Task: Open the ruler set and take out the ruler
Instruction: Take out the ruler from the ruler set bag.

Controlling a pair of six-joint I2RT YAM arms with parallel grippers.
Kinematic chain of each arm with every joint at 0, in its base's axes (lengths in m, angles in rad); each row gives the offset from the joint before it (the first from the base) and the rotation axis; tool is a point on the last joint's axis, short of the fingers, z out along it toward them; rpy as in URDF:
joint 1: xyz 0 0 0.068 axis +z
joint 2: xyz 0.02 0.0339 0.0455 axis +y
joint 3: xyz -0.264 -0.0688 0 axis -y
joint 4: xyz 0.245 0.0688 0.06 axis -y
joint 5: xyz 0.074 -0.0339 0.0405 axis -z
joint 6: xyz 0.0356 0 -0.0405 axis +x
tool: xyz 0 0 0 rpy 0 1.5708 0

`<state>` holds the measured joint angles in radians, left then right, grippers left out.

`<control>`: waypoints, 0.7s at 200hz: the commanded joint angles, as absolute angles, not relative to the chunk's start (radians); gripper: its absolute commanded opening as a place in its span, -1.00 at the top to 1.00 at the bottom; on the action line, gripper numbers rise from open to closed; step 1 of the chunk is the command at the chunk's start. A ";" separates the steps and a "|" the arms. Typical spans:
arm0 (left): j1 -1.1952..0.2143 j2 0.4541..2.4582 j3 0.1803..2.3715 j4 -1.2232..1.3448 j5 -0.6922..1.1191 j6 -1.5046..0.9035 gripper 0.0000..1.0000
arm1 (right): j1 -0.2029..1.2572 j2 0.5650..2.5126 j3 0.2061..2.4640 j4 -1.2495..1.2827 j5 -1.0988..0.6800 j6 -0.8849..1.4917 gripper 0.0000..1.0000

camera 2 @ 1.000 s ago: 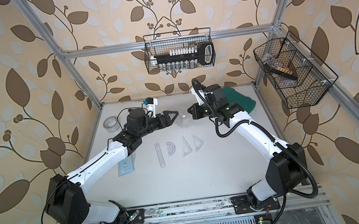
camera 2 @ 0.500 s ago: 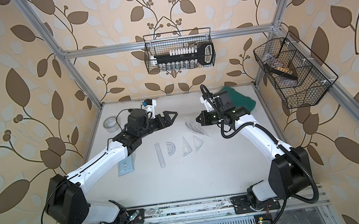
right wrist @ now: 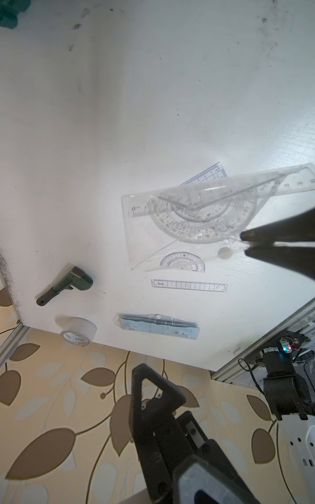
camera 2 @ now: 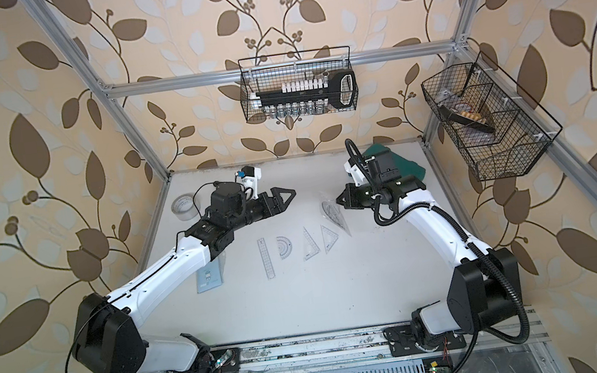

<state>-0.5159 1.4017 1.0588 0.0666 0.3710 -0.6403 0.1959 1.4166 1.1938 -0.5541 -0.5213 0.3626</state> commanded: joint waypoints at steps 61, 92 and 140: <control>-0.625 1.519 1.198 0.104 0.558 -0.739 0.02 | 0.196 1.399 1.096 -0.386 -0.529 0.432 1.00; -0.675 1.620 1.248 0.122 0.585 -0.773 0.24 | 0.197 1.389 1.083 -0.364 -0.541 0.437 1.00; -0.696 1.714 1.277 0.120 0.579 -0.801 0.36 | 0.197 1.359 1.078 -0.358 -0.535 0.432 1.00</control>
<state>-0.6937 1.7103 1.2331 0.0910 0.5602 -0.7845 0.1959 1.4006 1.0863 -0.3870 -0.5247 0.4297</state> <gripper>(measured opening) 0.327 0.048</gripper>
